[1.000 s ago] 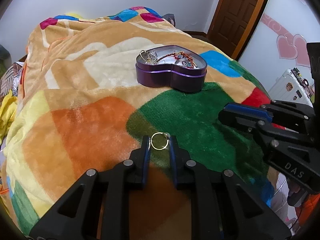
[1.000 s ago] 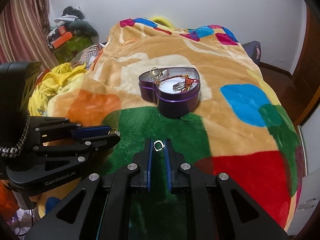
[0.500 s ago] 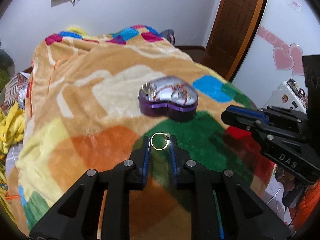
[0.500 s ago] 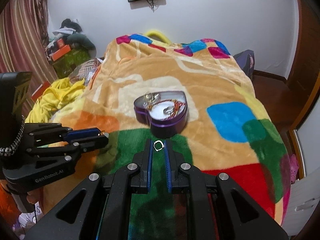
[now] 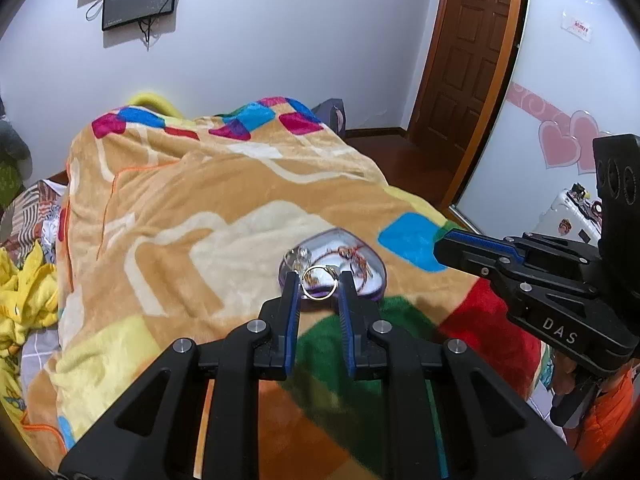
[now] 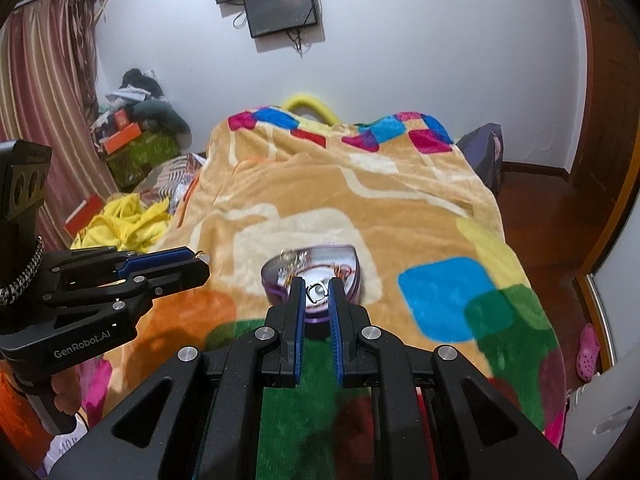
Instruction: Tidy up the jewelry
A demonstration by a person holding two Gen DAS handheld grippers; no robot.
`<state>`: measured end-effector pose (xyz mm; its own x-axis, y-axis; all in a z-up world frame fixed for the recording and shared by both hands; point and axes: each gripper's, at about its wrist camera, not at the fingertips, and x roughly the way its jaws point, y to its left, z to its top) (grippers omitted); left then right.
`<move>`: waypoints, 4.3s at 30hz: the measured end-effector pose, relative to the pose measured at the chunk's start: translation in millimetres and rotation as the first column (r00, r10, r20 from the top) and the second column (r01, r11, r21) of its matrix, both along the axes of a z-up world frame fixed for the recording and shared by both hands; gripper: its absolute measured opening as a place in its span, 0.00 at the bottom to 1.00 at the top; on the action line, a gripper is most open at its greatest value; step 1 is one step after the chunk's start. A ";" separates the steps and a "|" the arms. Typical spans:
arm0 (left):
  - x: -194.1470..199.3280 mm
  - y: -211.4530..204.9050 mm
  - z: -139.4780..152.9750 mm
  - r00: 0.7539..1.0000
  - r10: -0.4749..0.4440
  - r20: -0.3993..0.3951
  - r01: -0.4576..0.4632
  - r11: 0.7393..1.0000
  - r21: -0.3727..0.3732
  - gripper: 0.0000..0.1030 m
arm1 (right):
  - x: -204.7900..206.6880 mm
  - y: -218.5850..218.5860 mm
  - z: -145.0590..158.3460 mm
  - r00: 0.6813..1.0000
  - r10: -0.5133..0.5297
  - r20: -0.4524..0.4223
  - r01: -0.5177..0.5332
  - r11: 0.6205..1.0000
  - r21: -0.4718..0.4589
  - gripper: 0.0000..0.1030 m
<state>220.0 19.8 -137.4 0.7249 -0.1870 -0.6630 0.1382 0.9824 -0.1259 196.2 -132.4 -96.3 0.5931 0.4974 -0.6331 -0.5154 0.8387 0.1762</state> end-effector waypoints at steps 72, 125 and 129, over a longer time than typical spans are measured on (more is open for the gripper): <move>-102.1 -9.2 139.9 0.899 0.096 0.426 -0.132 0.990 0.057 0.60 | -68.7 -20.0 128.1 0.962 -0.018 0.271 -0.015 0.993 0.121 0.14; -190.8 -11.3 146.0 0.835 0.191 0.517 -0.211 0.977 -0.021 0.98 | -160.0 -27.5 150.2 0.884 -0.198 0.423 0.150 0.978 0.142 0.83; -189.0 -12.5 144.8 0.836 0.192 0.513 -0.212 0.977 -0.020 0.98 | -159.5 -28.8 150.7 0.885 -0.199 0.420 0.152 0.978 0.143 0.83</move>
<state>31.0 7.3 7.4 0.9810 0.0180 -0.1932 -0.0295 0.9980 -0.0567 36.7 -161.2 54.5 0.8788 0.4082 -0.2473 -0.4062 0.9117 0.0613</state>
